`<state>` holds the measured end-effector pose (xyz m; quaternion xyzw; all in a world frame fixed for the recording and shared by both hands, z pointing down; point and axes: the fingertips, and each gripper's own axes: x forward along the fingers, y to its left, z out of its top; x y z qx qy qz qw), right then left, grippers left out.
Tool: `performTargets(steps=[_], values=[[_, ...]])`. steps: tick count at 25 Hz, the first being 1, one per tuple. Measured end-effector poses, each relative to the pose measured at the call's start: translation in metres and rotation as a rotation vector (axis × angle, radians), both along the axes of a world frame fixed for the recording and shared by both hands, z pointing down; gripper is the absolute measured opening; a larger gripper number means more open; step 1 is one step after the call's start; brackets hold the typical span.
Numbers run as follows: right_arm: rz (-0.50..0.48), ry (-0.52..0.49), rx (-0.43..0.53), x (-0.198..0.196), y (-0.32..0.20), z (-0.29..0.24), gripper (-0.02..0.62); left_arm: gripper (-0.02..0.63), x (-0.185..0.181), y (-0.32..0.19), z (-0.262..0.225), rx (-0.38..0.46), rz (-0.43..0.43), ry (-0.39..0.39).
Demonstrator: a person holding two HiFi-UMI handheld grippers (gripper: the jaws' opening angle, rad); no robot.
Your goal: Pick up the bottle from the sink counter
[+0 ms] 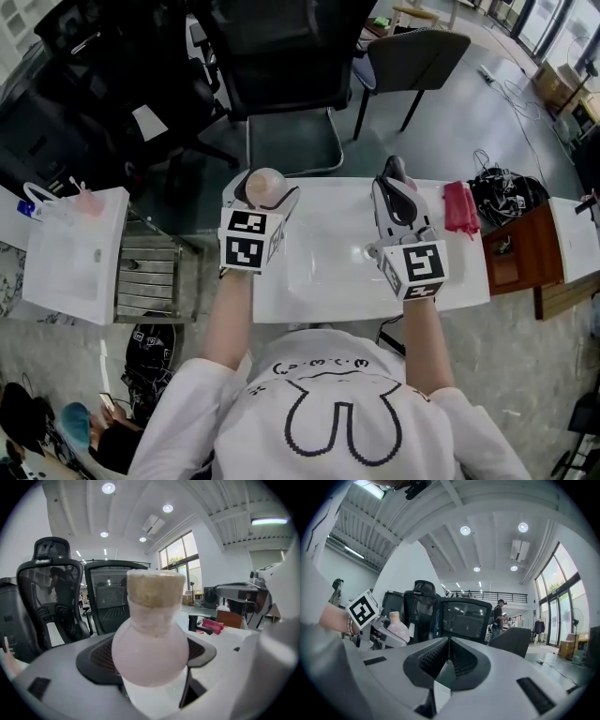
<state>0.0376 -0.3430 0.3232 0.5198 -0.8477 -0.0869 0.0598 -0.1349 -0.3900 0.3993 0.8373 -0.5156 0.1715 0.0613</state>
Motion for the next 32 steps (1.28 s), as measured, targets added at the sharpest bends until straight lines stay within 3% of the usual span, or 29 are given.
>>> performTargets(steps=[11,18,23,32], values=[[0.032,0.005,0.111,0.014,0.003,-0.05,0.031,0.402,-0.007,0.015,-0.084,0.286,-0.061,0.014],[0.062,-0.013,0.15,0.023,0.003,-0.074,0.031,0.402,-0.006,0.022,-0.128,0.421,-0.058,0.034],[0.091,-0.022,0.19,0.029,0.007,-0.095,0.031,0.402,-0.008,0.024,-0.156,0.485,-0.05,0.044],[0.114,-0.026,0.215,0.035,0.014,-0.109,0.031,0.402,-0.02,0.029,-0.177,0.522,-0.078,0.072]])
